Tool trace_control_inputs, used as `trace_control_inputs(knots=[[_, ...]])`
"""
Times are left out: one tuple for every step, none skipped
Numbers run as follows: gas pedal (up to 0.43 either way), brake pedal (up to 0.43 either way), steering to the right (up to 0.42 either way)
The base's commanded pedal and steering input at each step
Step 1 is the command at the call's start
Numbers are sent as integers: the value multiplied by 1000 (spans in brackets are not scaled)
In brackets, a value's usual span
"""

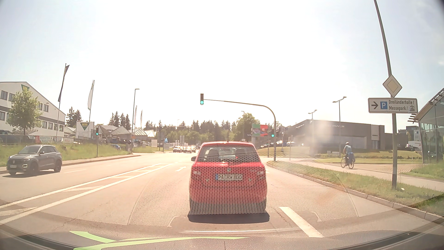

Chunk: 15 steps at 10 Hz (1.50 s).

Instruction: Follow the waypoints while adhering to traffic rules and regulations

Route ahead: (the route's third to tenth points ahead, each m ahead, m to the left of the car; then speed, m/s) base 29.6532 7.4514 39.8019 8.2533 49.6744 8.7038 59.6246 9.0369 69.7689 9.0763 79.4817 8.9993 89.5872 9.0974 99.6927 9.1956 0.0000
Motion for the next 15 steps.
trace_control_inputs(knots=[[0,323,-8],[0,323,-8],[0,317,-8],[0,323,-8],[0,323,-8],[0,317,-8],[0,323,-8],[0,323,-8],[0,323,-8],[0,317,-8],[0,323,-8],[0,220,-8],[0,0,-8],[0,0,-8],[0,0,-8]])
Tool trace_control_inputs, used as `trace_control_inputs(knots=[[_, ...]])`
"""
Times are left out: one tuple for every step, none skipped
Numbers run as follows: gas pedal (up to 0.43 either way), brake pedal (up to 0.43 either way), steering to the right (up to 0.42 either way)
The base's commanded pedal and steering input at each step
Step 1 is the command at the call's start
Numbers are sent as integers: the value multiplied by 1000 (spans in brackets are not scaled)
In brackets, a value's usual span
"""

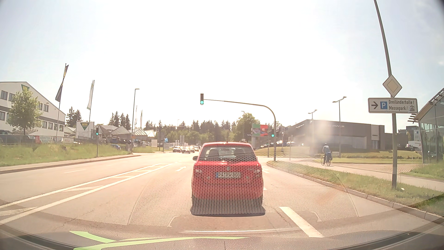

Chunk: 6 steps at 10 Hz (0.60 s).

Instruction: Follow the waypoints while adhering to traffic rules and regulations

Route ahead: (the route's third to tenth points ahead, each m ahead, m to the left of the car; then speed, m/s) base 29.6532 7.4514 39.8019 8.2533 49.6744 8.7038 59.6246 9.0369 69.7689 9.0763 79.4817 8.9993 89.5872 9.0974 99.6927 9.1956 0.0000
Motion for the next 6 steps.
trace_control_inputs(knots=[[0,0,-8],[0,0,-8],[20,0,-8],[98,0,-8],[118,0,-8],[138,0,-8]])
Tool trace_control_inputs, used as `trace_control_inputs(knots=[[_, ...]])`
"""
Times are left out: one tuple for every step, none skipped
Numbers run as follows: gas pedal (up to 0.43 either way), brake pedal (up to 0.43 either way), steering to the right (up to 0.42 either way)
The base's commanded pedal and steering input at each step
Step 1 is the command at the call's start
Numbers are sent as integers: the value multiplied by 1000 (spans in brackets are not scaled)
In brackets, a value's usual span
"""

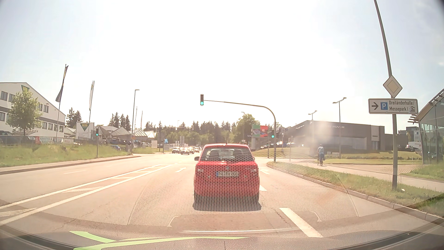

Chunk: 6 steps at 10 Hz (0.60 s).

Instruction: Follow the waypoints while adhering to traffic rules and regulations

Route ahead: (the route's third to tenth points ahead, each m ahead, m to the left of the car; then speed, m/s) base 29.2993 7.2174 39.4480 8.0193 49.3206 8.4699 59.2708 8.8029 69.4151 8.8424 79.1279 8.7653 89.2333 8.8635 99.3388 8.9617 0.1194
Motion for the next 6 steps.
trace_control_inputs(knots=[[138,0,-8],[150,0,-8],[150,0,-8],[157,0,-8],[169,0,-8],[177,0,-8]])
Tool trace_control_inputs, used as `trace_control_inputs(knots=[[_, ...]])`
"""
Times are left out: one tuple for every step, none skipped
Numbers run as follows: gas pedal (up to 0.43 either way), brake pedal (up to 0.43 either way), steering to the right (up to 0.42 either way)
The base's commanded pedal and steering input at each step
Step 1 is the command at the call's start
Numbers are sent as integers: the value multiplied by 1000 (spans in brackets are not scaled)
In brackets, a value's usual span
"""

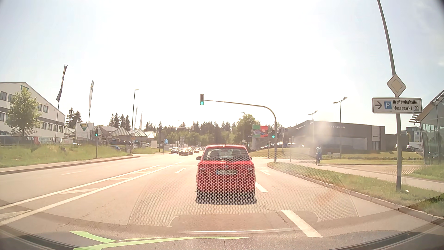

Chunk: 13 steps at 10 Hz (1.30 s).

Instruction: Follow the waypoints while adhering to traffic rules and regulations

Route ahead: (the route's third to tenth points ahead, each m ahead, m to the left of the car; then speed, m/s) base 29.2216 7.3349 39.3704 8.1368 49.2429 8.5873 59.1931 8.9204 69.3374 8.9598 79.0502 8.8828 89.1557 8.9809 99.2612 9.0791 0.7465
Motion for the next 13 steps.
trace_control_inputs(knots=[[177,0,-8],[189,0,-8],[209,0,-8],[220,0,-8],[228,0,-8],[240,0,-8],[248,0,-8],[248,0,-8],[248,0,-8],[248,0,-7],[248,0,-7],[248,0,-7],[248,0,-7]])
